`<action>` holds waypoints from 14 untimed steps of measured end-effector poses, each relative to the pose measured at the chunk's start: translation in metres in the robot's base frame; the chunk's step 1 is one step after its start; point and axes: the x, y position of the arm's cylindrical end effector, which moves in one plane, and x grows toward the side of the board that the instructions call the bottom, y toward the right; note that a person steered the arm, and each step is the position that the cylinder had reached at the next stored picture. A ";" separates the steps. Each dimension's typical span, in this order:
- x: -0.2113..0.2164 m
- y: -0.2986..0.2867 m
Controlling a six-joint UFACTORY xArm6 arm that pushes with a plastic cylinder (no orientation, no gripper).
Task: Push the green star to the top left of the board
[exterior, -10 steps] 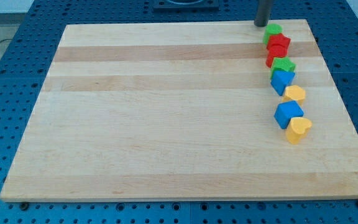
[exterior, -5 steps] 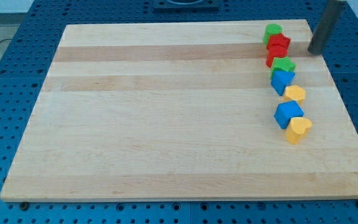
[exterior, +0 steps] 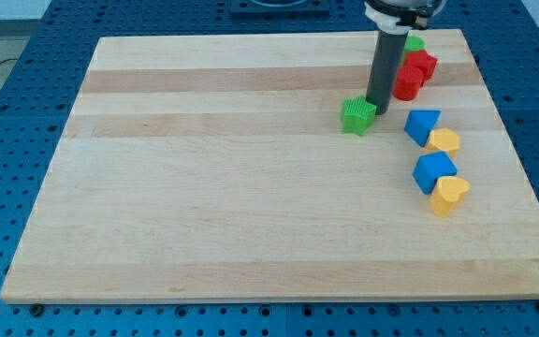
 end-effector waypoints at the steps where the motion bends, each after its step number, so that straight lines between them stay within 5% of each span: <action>1: 0.000 0.035; 2: 0.002 0.041; 5: 0.049 -0.166; 7: 0.071 -0.111; 8: 0.116 -0.125; 9: 0.093 -0.175; 11: -0.030 -0.293; 14: 0.006 -0.210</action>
